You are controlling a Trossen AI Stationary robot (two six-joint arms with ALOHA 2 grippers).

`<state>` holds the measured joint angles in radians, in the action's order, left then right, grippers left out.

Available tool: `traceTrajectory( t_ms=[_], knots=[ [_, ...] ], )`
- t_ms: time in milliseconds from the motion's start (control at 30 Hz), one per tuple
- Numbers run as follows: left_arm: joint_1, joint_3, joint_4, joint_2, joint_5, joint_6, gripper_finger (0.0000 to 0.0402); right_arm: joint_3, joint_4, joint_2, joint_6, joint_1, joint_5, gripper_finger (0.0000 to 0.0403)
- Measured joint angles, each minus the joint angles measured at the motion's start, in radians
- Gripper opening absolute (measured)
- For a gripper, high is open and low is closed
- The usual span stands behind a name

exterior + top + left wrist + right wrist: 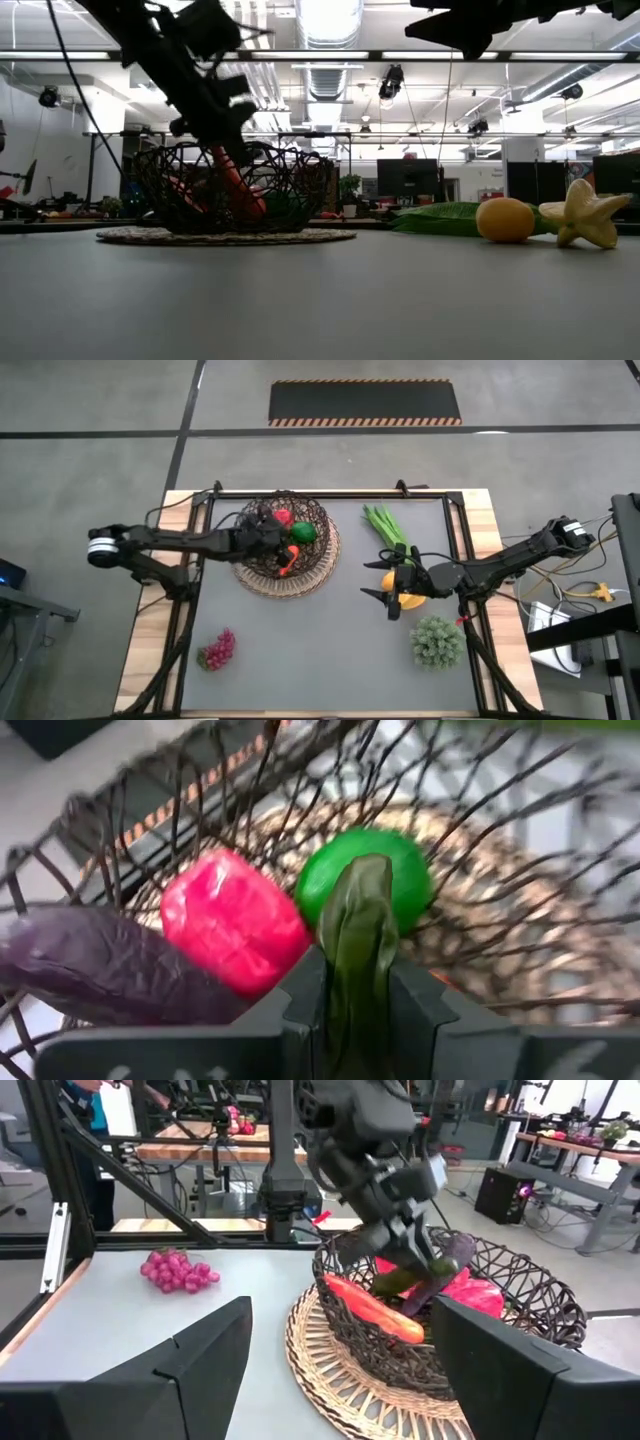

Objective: Build produce basket
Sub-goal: Put the green chili pepper into the black wire basket, then put the yellow lemon into the black wire basket

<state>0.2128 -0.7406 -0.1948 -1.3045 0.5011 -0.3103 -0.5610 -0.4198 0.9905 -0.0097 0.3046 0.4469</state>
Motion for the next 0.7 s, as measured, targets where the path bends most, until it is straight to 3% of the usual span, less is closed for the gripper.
traceTrajectory(
  t_ms=[233, 700],
  knots=[
    [0.038, -0.002, 0.003, -0.091, 0.0, 0.002, 0.0067, 0.0, 0.002, 0.0, 0.0, 0.0, 0.0, 0.0288],
    [0.045, -0.003, 0.001, -0.108, -0.003, 0.013, 0.0129, 0.0, 0.004, 0.0, 0.003, 0.0, 0.0, 0.0293]
  ],
)
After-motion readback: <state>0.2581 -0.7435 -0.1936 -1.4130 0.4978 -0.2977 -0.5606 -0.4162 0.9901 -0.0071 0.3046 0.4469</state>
